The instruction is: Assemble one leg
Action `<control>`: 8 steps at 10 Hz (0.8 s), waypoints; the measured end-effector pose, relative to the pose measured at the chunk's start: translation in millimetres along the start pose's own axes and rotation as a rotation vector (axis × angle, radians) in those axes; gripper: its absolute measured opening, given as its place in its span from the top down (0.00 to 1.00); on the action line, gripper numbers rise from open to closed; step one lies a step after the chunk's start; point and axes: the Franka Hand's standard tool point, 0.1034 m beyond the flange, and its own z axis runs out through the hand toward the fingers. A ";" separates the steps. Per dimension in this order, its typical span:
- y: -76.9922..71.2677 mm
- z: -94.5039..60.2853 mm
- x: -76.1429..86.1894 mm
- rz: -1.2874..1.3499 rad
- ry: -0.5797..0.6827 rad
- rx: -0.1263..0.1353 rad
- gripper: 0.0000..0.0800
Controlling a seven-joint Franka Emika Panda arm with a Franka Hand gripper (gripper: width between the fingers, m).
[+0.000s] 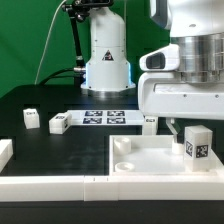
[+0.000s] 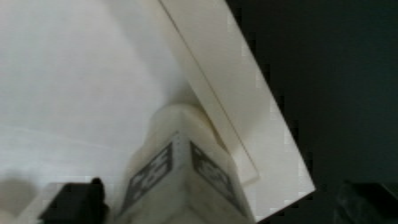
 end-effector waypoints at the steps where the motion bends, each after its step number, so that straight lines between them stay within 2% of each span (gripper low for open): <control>1: 0.3 -0.5 0.7 -0.132 -0.005 -0.022 0.19; 3: 0.5 -1.1 2.5 -0.313 -0.012 -0.048 0.19; 4: 2.1 -1.0 3.4 -0.458 -0.009 -0.071 0.19; 6: 3.3 -0.7 4.7 -0.524 -0.004 -0.072 0.19; 7: 3.3 -0.7 4.7 -0.524 -0.004 -0.072 0.32; 8: 3.4 -0.7 4.8 -0.523 -0.004 -0.072 0.51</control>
Offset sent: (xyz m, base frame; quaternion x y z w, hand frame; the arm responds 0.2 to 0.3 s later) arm 0.0066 -0.0033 0.0003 -0.0619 0.0068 -0.2901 0.9550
